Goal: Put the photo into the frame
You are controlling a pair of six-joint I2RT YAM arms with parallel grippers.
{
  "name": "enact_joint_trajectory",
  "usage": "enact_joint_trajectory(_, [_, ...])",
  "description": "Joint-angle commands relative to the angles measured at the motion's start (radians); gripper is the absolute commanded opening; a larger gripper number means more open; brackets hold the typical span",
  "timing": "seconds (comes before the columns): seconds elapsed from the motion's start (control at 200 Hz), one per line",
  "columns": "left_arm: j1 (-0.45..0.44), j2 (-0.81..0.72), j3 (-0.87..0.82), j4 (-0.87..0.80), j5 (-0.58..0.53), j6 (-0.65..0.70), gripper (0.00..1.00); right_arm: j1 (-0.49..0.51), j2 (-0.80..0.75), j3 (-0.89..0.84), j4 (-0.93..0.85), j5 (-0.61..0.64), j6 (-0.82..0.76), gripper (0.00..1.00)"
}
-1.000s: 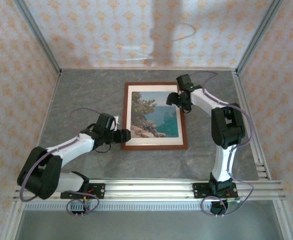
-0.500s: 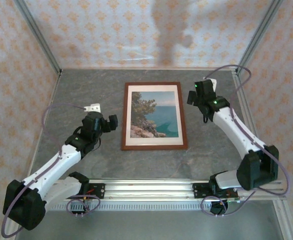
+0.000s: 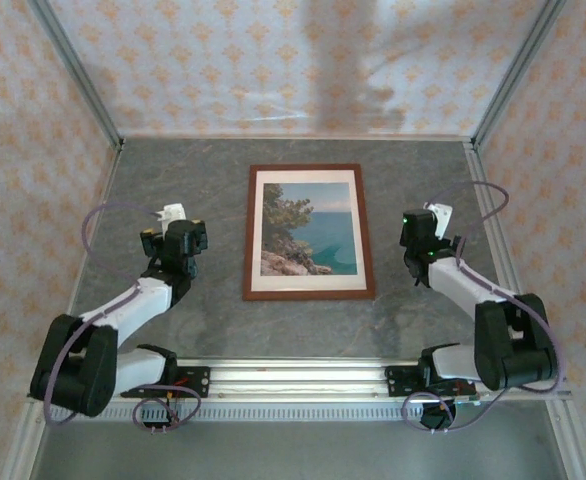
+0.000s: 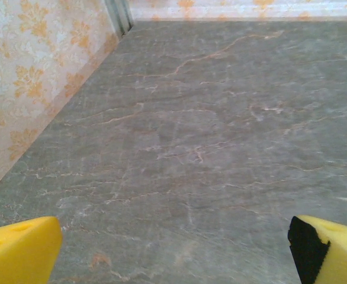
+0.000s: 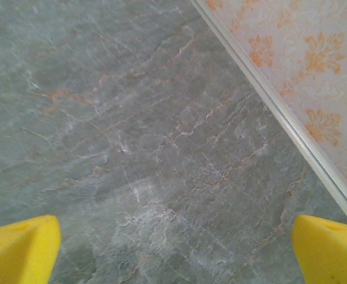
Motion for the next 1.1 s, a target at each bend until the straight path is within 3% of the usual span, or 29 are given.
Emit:
enact_joint_trajectory(0.0, [0.053, 0.063, -0.035, 0.183, 0.058, 0.055, 1.00, -0.014, 0.048, -0.047, 0.275, -0.005, -0.051, 0.99])
enact_joint_trajectory(0.035, [0.064, 0.070, -0.009, 0.141, 0.098, 0.066, 1.00, -0.014, 0.048, -0.035, 0.255, -0.021, -0.058, 0.99])
enact_joint_trajectory(0.105, [0.075, 0.118, -0.022, 0.259, 0.130, 0.090, 1.00, -0.015, 0.062, -0.064, 0.364, -0.032, -0.089, 0.99])
enact_joint_trajectory(0.22, [0.097, 0.174, 0.003, 0.307, 0.186, 0.090, 1.00, -0.022, 0.082, -0.070, 0.434, -0.113, -0.140, 0.99])
enact_joint_trajectory(0.285, [0.127, 0.230, -0.018, 0.411, 0.269, 0.076, 1.00, -0.024, 0.088, -0.078, 0.469, -0.149, -0.162, 0.99])
enact_joint_trajectory(0.415, [0.140, 0.301, -0.075, 0.572, 0.324, 0.084, 1.00, -0.050, 0.095, -0.141, 0.622, -0.264, -0.148, 0.99])
enact_joint_trajectory(0.556, [0.140, 0.298, -0.073, 0.562, 0.345, 0.090, 1.00, -0.100, 0.201, -0.198, 0.816, -0.333, -0.114, 0.99])
enact_joint_trajectory(0.621, [0.140, 0.296, -0.057, 0.524, 0.349, 0.090, 1.00, -0.102, 0.189, -0.172, 0.742, -0.355, -0.118, 0.99])
enact_joint_trajectory(1.096, [0.135, 0.299, -0.055, 0.525, 0.355, 0.102, 1.00, -0.111, 0.195, -0.171, 0.750, -0.370, -0.115, 0.99])
